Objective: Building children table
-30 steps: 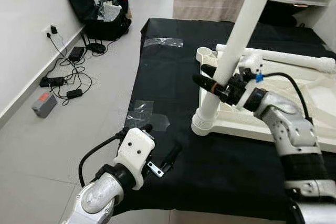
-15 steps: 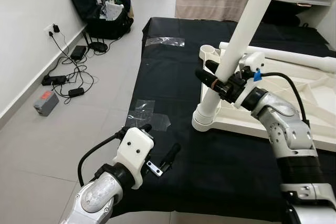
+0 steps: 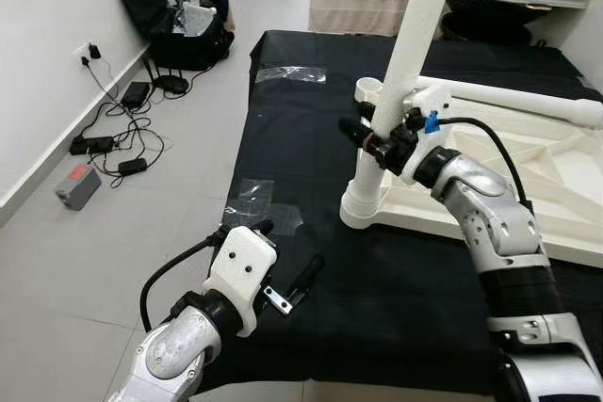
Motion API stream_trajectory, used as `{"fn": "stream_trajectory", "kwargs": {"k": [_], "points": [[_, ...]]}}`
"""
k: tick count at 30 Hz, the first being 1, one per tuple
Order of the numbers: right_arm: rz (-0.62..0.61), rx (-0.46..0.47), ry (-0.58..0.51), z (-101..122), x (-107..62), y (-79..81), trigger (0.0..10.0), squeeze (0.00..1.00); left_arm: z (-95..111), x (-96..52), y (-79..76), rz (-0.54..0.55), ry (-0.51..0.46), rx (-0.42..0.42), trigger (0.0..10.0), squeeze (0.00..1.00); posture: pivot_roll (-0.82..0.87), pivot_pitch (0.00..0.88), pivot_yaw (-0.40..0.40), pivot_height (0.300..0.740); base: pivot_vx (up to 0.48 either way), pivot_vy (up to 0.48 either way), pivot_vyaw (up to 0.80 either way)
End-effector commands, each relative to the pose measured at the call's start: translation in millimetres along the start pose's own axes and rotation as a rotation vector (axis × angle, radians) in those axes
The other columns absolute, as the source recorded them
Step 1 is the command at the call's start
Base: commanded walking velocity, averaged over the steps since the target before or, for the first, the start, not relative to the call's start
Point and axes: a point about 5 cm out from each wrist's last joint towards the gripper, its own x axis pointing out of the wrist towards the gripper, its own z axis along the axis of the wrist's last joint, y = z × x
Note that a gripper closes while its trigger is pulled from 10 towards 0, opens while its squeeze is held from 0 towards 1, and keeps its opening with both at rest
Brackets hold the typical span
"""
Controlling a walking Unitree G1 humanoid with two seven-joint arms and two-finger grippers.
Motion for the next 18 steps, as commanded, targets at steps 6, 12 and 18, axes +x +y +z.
{"fn": "stream_trajectory", "kwargs": {"k": [6,12,18], "points": [[-0.182,0.069,0.262,-62.0,-13.7,-7.2,10.0,0.00,-4.5,-0.5,3.2,0.002,0.018,0.007,10.0,0.00,0.09,0.200,-0.055,0.740,0.000,0.000,0.00],[-0.262,0.048,0.242,-60.8,-11.7,-7.6,10.0,0.00,-4.4,-0.1,5.8,0.005,0.017,0.012,10.0,0.00,0.09,0.201,-0.055,0.740,0.000,0.000,0.00],[-0.411,0.032,0.248,-63.2,-11.9,-9.6,10.0,0.00,-4.4,0.3,8.1,0.010,0.015,0.019,10.0,0.00,0.09,0.195,-0.056,0.740,0.000,0.000,0.00]]}}
